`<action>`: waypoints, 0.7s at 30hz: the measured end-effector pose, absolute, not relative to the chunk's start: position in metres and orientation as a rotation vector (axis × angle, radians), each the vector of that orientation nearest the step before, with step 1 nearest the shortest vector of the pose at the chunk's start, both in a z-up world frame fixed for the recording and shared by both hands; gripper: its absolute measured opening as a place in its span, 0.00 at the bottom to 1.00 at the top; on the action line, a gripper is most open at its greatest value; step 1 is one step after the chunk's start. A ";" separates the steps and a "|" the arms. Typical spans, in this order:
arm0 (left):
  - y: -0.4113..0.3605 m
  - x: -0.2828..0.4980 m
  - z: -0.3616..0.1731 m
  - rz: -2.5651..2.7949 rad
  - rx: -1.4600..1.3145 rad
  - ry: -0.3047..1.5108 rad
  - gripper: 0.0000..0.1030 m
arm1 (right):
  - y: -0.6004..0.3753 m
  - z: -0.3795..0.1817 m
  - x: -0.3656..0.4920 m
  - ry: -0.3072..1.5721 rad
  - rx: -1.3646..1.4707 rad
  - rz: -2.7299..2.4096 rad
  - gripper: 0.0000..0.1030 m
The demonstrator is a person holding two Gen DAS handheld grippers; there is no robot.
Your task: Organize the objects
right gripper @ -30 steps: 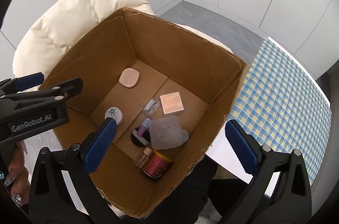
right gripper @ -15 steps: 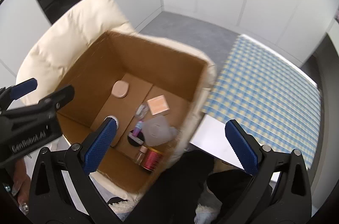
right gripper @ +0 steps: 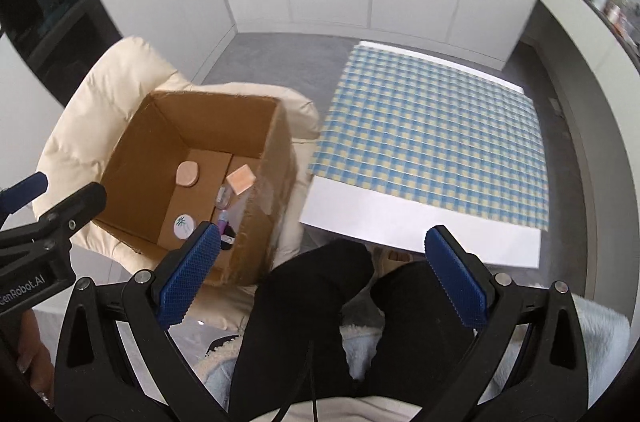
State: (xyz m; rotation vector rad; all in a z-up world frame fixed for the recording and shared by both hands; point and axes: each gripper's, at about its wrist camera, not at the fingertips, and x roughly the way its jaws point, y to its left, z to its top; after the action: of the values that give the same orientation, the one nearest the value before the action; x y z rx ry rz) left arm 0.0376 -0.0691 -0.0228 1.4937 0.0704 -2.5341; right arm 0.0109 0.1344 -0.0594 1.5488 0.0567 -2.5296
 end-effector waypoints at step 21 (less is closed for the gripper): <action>0.003 0.055 -0.006 -2.557 1.605 -0.101 0.95 | 0.201 -0.038 0.054 -0.089 1.662 -2.633 1.00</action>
State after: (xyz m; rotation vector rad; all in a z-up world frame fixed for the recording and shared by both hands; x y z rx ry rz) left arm 0.0547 0.0026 -0.0062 1.6053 -0.1014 -2.5569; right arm 0.0537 0.2011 -0.0376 1.6616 -0.0890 -2.6325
